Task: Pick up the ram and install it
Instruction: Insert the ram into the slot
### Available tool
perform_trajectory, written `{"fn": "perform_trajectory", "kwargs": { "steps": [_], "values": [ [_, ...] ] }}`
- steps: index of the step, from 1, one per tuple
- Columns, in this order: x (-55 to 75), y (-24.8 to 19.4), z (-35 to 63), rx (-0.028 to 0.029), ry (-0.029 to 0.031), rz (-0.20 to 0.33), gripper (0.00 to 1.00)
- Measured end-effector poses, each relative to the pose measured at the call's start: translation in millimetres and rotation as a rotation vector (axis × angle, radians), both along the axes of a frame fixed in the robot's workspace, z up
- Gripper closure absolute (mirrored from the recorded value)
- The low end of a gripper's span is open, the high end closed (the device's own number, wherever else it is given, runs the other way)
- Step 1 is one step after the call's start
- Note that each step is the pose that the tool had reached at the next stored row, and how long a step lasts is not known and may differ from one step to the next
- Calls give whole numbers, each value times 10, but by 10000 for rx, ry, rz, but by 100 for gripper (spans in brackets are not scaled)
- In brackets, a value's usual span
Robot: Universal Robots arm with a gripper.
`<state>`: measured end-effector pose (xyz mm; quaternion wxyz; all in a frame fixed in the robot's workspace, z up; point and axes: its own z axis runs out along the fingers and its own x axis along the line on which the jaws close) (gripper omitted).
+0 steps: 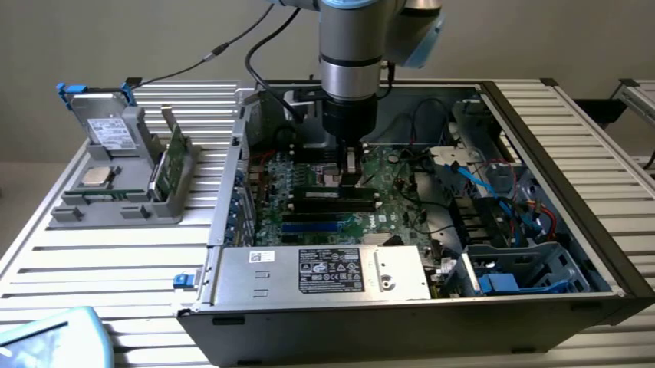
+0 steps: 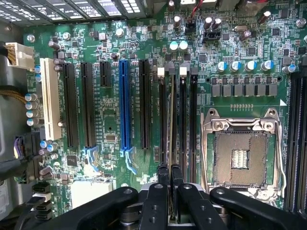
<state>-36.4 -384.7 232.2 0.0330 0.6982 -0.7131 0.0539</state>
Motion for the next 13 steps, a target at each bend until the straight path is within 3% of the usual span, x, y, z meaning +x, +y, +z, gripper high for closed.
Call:
{"fn": "perform_trajectory", "kwargs": {
  "steps": [13],
  "values": [
    [-1,-3,2,-17,-105,332,87]
  ]
}}
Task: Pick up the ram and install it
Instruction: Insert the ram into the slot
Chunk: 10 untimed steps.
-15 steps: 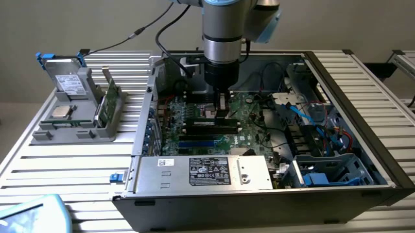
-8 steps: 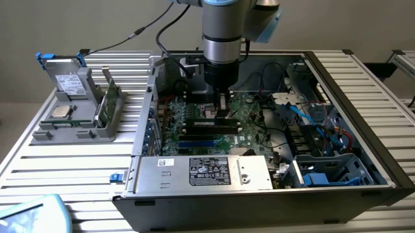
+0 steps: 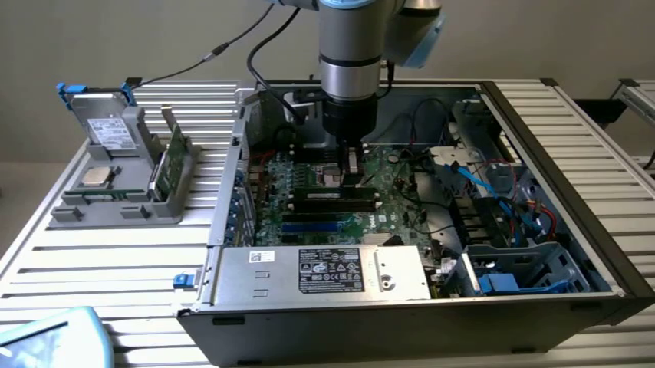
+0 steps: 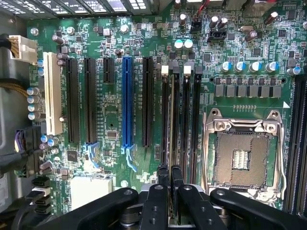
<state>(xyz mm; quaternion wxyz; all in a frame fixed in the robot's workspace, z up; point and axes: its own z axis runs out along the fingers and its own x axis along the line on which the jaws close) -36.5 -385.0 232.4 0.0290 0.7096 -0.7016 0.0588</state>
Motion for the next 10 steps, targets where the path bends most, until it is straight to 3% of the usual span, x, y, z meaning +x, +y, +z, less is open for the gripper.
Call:
{"fn": "perform_trajectory", "kwargs": {
  "steps": [5,10],
  "values": [
    [-3,-4,0,-22,-62,1,87],
    [-20,-4,-3,-76,-191,3,87]
  ]
}}
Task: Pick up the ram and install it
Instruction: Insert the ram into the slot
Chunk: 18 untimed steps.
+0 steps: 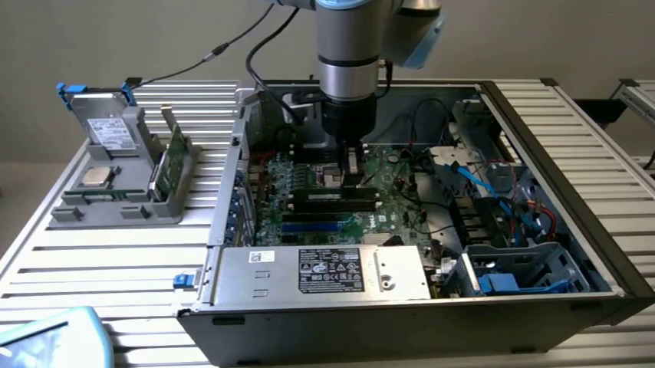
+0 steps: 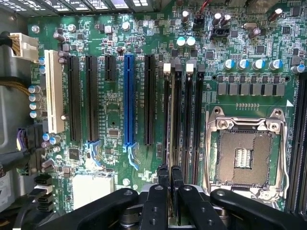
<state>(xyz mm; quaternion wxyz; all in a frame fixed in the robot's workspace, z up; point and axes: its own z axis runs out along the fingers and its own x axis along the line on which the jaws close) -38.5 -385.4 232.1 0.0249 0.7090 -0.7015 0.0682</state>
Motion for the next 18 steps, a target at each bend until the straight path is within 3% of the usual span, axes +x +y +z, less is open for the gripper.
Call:
{"fn": "perform_trajectory", "kwargs": {
  "steps": [3,18],
  "values": [
    [-26,0,-6,-10,-53,-1,87],
    [-38,2,-27,-105,-57,0,87]
  ]
}}
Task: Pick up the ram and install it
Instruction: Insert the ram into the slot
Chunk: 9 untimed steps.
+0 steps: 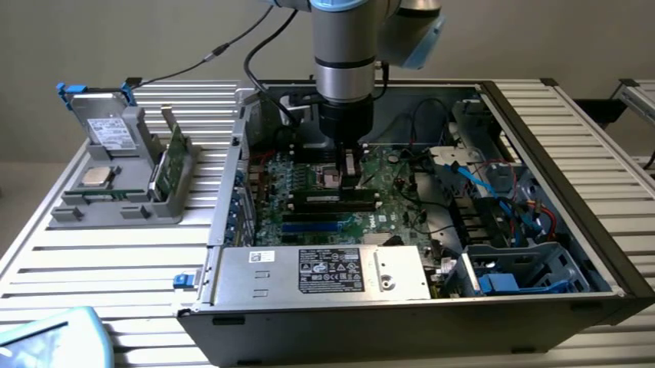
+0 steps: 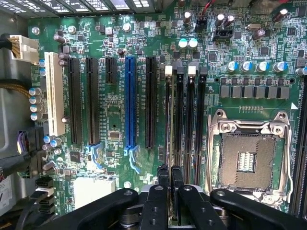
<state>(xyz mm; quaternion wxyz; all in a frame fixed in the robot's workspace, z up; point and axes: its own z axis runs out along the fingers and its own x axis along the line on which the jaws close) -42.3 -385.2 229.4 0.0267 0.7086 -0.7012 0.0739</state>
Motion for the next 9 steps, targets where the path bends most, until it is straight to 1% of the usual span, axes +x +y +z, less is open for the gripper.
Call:
{"fn": "perform_trajectory", "kwargs": {
  "steps": [1,5,9],
  "values": [
    [0,0,0,-10,2,0,87],
    [0,2,-5,-16,-1,0,87],
    [0,2,-13,-59,0,0,87]
  ]
}}
